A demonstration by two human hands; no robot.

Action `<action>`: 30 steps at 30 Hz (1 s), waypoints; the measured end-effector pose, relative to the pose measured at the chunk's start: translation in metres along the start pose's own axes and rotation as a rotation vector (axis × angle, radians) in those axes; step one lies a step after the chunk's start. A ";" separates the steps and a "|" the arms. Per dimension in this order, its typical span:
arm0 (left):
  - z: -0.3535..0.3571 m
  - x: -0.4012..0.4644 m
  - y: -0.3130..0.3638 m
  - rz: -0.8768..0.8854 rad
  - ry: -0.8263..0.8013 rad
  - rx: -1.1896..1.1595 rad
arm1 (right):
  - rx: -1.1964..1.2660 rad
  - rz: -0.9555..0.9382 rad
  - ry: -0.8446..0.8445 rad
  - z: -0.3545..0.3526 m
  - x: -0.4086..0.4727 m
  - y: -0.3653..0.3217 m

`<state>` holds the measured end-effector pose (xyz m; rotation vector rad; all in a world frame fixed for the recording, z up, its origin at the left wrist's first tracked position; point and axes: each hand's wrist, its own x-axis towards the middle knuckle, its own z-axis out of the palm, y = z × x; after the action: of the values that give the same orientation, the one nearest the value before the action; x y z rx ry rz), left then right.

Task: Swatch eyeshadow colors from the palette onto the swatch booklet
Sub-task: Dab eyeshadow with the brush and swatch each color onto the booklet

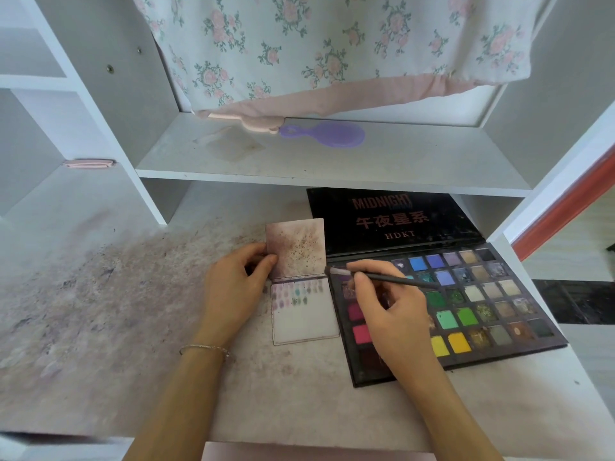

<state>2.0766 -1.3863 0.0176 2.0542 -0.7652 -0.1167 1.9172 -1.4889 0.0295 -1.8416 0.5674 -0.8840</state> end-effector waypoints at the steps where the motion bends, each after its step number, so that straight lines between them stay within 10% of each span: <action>1: 0.000 0.000 0.000 -0.001 -0.001 -0.004 | 0.009 0.001 0.021 -0.003 -0.001 0.000; 18: -0.001 -0.003 0.001 0.013 -0.003 0.024 | -0.242 0.135 0.414 -0.112 -0.036 0.029; 30: 0.000 -0.003 0.001 0.014 0.003 0.058 | -0.392 0.175 0.359 -0.117 -0.033 0.037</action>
<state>2.0736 -1.3850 0.0182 2.1025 -0.7894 -0.0848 1.8052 -1.5474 0.0155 -1.9464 1.1784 -1.0456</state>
